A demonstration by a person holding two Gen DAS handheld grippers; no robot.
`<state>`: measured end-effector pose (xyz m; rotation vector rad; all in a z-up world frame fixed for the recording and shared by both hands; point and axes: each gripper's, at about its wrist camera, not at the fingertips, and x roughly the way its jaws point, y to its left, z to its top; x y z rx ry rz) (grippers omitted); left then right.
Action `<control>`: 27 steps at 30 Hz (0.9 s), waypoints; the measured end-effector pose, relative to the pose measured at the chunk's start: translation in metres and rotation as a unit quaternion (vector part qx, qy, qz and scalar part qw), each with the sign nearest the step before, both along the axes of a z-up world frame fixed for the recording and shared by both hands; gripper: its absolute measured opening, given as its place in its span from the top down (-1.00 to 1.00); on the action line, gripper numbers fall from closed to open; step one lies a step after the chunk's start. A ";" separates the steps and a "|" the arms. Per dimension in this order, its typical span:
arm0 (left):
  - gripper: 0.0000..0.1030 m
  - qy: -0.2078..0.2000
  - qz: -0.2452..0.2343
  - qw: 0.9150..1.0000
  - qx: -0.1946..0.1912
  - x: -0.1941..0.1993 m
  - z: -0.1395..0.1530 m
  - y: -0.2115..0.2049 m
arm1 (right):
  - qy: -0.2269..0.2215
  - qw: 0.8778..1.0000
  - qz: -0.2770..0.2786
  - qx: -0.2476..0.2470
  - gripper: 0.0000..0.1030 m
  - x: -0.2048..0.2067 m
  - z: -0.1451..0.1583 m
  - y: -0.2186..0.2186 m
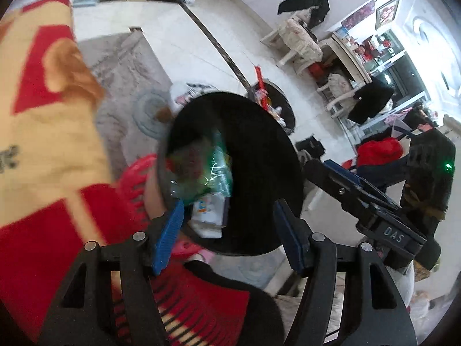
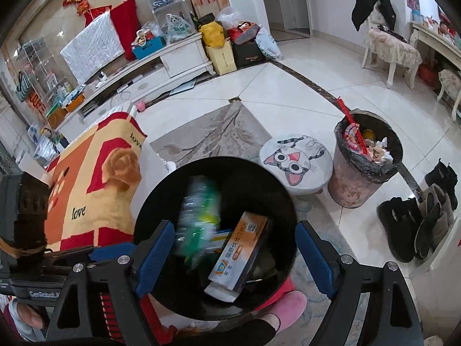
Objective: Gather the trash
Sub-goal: 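Open both tools over the black bin to drop box and snack bag, then move both tools back over the blanket toward the remaining trash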
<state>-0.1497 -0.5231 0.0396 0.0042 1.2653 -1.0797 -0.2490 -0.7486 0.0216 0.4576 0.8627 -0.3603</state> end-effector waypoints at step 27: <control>-0.23 -0.187 0.177 0.966 0.030 0.020 0.025 0.210 | 0.024 0.988 0.132 -0.069 -0.63 0.082 0.003 0.175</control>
